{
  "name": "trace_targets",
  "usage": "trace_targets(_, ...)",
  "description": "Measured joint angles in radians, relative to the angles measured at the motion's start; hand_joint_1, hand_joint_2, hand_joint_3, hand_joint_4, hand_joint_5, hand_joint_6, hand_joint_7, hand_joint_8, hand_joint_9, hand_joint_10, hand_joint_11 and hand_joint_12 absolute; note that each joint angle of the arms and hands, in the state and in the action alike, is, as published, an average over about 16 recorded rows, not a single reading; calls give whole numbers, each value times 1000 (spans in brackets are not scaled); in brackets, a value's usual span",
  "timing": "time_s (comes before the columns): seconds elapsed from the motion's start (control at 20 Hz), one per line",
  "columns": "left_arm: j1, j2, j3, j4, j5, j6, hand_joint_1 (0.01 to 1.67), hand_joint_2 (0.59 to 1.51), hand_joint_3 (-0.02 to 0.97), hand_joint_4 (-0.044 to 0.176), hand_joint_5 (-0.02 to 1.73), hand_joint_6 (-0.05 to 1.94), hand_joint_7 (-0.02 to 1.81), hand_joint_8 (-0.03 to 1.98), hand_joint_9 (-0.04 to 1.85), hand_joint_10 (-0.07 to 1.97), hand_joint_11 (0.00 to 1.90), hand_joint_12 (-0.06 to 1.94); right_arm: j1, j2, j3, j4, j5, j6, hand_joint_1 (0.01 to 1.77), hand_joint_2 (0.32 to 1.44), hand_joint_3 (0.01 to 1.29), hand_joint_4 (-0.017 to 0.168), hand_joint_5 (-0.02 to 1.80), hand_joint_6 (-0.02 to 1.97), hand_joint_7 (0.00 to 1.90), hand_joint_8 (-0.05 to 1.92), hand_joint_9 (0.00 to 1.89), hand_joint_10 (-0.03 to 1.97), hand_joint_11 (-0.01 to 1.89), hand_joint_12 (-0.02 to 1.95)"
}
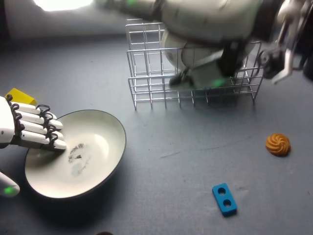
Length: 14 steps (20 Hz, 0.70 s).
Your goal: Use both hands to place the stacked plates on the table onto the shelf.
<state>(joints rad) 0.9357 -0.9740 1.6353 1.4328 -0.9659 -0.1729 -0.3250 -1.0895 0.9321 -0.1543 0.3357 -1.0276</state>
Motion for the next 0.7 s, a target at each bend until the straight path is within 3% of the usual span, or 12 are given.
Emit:
trace_targets(0.15,26,-7,3,-25,5,-25,18,1165,16,-5,151,-11,154,9,92,-38,17,223,-40,-13,-51,57,1,-147,1103,907,12,1,22,36,20,10,47,21,11,425)
trace_targets(0.35,57,-17,11,-64,1,-68,18,1164,16,-7,141,-17,149,4,86,-41,17,228,-98,-45,-90,132,-2,-318,1105,911,12,3,20,37,14,10,45,21,11,452)
trace_targets(0.7,111,-43,36,-147,-24,-150,18,1163,15,-8,136,-23,144,0,81,-46,17,221,-183,-132,-57,230,-10,-495,1077,941,12,4,22,37,22,9,67,21,10,501)
